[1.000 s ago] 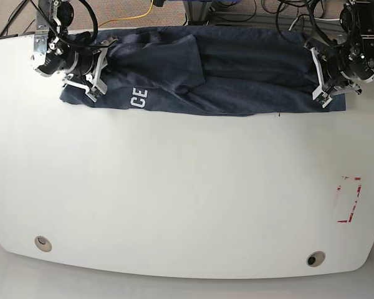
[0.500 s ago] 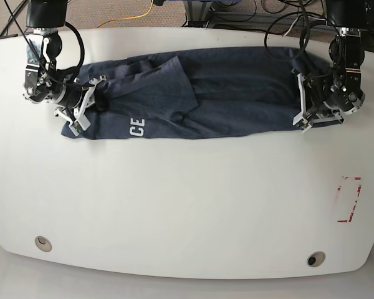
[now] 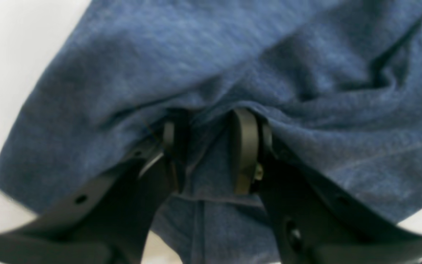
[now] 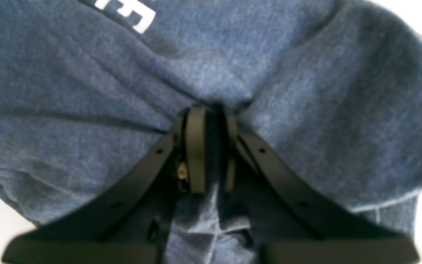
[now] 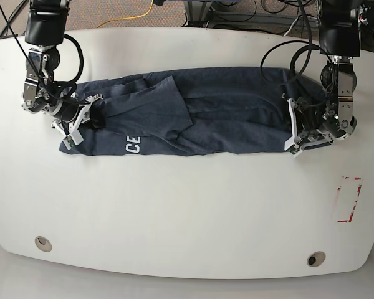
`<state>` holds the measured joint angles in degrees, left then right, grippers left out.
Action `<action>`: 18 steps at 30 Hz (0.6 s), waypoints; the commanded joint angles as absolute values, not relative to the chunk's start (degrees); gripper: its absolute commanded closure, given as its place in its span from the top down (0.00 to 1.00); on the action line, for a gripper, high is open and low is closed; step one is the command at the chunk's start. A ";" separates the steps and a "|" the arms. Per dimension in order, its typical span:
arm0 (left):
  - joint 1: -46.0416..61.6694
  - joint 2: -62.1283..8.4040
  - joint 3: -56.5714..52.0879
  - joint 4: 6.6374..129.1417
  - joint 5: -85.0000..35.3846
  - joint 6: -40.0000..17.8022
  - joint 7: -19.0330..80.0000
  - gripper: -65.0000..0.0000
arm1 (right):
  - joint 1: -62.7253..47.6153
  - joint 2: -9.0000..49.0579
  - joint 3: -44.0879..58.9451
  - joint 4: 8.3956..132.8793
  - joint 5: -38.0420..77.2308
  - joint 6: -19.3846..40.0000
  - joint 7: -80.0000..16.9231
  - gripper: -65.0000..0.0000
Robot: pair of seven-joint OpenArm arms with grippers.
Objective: Layout the t-shirt on the table in an organized manner, then fold the t-shirt properly
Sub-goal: 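Move the left gripper to the shirt's end and grasp it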
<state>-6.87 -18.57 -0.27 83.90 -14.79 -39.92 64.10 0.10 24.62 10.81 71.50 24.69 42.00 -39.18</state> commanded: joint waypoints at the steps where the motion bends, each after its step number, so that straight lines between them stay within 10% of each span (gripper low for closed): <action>1: -9.01 -18.59 -0.40 84.97 -15.69 -40.00 63.96 0.26 | -0.75 25.27 10.59 70.46 18.59 40.00 -45.85 0.12; 18: -7.69 -24.75 -7.60 100.18 -15.60 -40.00 68.97 0.27 | -1.10 25.10 10.77 70.46 18.68 40.00 -45.85 0.11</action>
<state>-7.25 -23.35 -4.89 98.89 -16.25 -39.97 68.69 -0.05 24.47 10.94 71.50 24.82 41.95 -39.03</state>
